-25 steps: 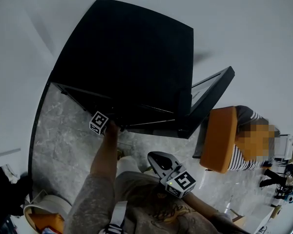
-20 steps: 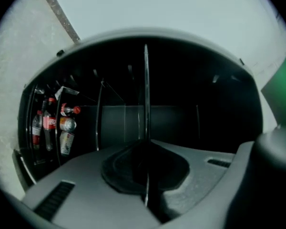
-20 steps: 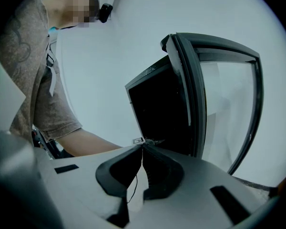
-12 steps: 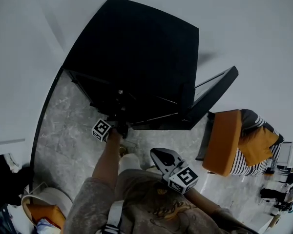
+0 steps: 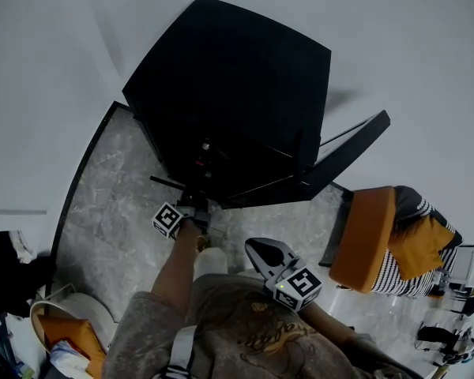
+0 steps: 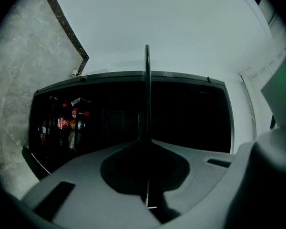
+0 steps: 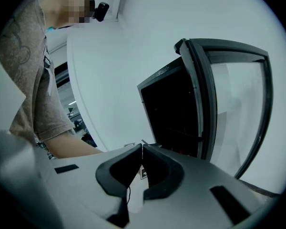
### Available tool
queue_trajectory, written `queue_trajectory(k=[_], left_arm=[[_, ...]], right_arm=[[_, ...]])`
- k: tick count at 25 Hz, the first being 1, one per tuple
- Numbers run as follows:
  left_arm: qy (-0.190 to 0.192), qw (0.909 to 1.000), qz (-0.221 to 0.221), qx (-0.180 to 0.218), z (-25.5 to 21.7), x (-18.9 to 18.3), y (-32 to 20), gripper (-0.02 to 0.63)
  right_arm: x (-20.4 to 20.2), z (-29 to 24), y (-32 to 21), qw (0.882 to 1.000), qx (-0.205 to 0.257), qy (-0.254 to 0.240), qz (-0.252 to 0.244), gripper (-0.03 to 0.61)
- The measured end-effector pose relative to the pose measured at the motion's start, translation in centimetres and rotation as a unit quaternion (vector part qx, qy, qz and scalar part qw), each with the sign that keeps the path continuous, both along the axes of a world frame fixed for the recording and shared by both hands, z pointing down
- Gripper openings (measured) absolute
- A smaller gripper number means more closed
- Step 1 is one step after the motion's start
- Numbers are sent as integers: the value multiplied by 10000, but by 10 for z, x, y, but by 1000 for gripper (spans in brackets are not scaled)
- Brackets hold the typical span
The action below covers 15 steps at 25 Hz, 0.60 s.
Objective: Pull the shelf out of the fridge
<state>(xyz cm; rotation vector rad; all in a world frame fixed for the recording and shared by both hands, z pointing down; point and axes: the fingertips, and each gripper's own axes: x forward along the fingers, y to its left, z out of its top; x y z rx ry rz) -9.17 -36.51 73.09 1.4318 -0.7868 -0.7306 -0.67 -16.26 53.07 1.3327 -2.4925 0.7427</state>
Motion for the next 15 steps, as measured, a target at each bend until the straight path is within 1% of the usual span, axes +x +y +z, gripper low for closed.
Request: queue_trajectory(k=[2, 4, 7, 11, 15], left_arm=[[77, 10000, -32, 44, -8, -5, 9, 15], [260, 9996, -49, 106, -21, -9, 19, 15], [172, 9997, 0, 151, -32, -18, 36, 15], [503, 9986, -45, 161, -67, -26, 60, 15], [511, 9985, -72, 198, -95, -39, 86, 15]], right_arm=[[-1, -1, 2, 10000, 37, -23, -55, 21], [-2, 0, 4, 9999, 68, -43, -106, 21], [0, 0, 7, 9998, 94, -84, -131, 21], [5, -6, 10, 9997, 187, -102, -144, 21], [11, -10, 16, 9994, 284, -132, -178, 21]])
